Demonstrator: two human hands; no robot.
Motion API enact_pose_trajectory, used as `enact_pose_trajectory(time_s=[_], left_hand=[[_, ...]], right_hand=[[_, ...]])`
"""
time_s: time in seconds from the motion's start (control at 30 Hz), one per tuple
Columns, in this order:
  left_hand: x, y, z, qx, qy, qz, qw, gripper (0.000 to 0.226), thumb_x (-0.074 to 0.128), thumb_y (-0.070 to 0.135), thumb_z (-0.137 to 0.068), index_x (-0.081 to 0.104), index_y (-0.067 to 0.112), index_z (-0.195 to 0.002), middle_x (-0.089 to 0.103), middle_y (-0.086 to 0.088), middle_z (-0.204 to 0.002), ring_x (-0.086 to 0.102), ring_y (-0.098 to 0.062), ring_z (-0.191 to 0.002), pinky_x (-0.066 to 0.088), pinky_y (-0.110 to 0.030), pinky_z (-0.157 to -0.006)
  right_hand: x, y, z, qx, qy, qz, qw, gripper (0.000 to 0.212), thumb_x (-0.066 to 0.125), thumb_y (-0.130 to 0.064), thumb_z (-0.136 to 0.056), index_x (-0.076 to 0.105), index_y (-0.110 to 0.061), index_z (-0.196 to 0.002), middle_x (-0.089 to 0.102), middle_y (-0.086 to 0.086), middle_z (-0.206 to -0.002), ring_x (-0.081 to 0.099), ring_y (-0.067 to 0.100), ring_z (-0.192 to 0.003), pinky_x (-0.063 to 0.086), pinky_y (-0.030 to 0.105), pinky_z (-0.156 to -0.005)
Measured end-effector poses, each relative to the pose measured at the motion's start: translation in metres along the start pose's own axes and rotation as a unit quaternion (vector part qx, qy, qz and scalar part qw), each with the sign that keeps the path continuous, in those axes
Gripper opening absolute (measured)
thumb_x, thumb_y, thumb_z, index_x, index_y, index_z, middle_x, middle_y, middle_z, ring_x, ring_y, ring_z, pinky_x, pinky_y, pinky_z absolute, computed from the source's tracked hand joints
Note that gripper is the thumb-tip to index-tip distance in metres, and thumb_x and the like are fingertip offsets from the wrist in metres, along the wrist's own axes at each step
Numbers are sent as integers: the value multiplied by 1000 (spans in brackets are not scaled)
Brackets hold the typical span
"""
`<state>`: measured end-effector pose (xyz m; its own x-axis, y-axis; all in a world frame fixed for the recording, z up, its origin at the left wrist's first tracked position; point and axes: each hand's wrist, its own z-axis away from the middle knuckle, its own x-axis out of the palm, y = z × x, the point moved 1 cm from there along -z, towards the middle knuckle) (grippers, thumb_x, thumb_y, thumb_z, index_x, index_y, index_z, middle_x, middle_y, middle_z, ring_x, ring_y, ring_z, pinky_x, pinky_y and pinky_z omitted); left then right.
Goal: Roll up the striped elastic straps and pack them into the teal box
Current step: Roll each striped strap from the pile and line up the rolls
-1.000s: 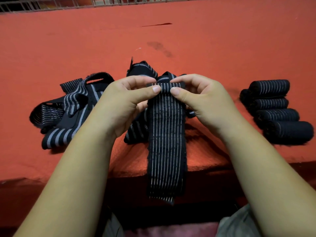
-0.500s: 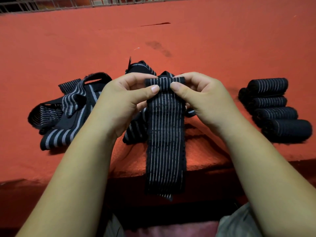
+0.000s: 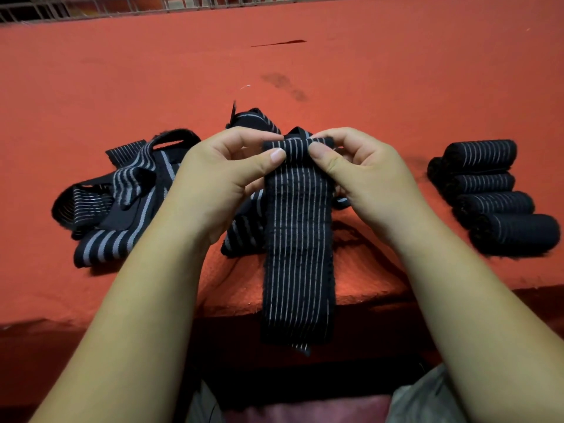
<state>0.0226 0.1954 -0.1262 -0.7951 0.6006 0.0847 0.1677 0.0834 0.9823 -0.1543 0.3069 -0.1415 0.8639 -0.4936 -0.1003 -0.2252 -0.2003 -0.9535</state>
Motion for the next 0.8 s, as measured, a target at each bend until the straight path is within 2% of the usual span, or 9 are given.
enact_pose_trajectory(time_s=[0.1, 0.23, 0.4, 0.5, 0.57, 0.67, 0.8], left_hand=[[0, 0, 1, 6, 1, -18, 1000, 21, 79, 1, -93, 80, 11, -111, 80, -7, -99, 78, -20, -97, 60, -28, -83], [2, 1, 2, -5, -3, 1, 1000, 23, 78, 6, -94, 78, 4, -118, 81, -13, -112, 79, -24, -108, 63, -34, -93], [1, 1, 2, -36, 5, 10, 999, 22, 77, 19, -97, 77, 4, -113, 81, -13, -110, 80, -24, -101, 62, -30, -87], [2, 1, 3, -37, 0, 22, 999, 24, 75, 10, -98, 75, 0, -120, 81, -16, -116, 80, -25, -106, 63, -31, -89], [2, 1, 2, -27, 9, 30, 999, 27, 76, 3, -96, 74, 1, -123, 79, -18, -122, 79, -27, -112, 63, -34, -94], [2, 1, 1, -15, 14, 24, 1000, 28, 77, -1, -94, 76, 6, -121, 79, -15, -119, 78, -27, -114, 62, -35, -95], [2, -2, 0, -13, 17, 18, 1000, 29, 80, 0, -91, 78, 11, -118, 78, -16, -119, 77, -29, -116, 62, -37, -96]], right_hand=[[0, 0, 0, 9, 4, -17, 1000, 19, 66, -31, -107, 78, -17, -104, 67, -1, -77, 54, 14, -60, 44, 22, -52], [-1, 1, 0, 0, 10, -37, 999, 17, 67, -23, -106, 77, -11, -111, 71, -9, -81, 60, 3, -64, 45, 16, -56], [-1, 0, -1, 1, 10, -73, 997, 16, 71, -15, -103, 77, -11, -118, 71, 0, -95, 64, 9, -72, 48, 18, -57], [-3, -1, 0, -1, 4, -78, 997, 19, 71, -8, -101, 76, -11, -119, 71, -2, -92, 64, 6, -69, 48, 17, -56], [-4, -2, 1, -1, -5, -72, 997, 24, 70, -5, -100, 75, -14, -122, 74, -3, -95, 67, 9, -75, 50, 18, -58], [-7, -3, -1, 4, -6, -42, 999, 26, 72, -11, -101, 74, -17, -126, 75, -11, -93, 67, 5, -78, 52, 19, -61], [-11, 0, -3, -9, -5, 23, 1000, 18, 73, -26, -103, 78, -21, -120, 78, 9, -102, 66, 20, -77, 53, 36, -66]])
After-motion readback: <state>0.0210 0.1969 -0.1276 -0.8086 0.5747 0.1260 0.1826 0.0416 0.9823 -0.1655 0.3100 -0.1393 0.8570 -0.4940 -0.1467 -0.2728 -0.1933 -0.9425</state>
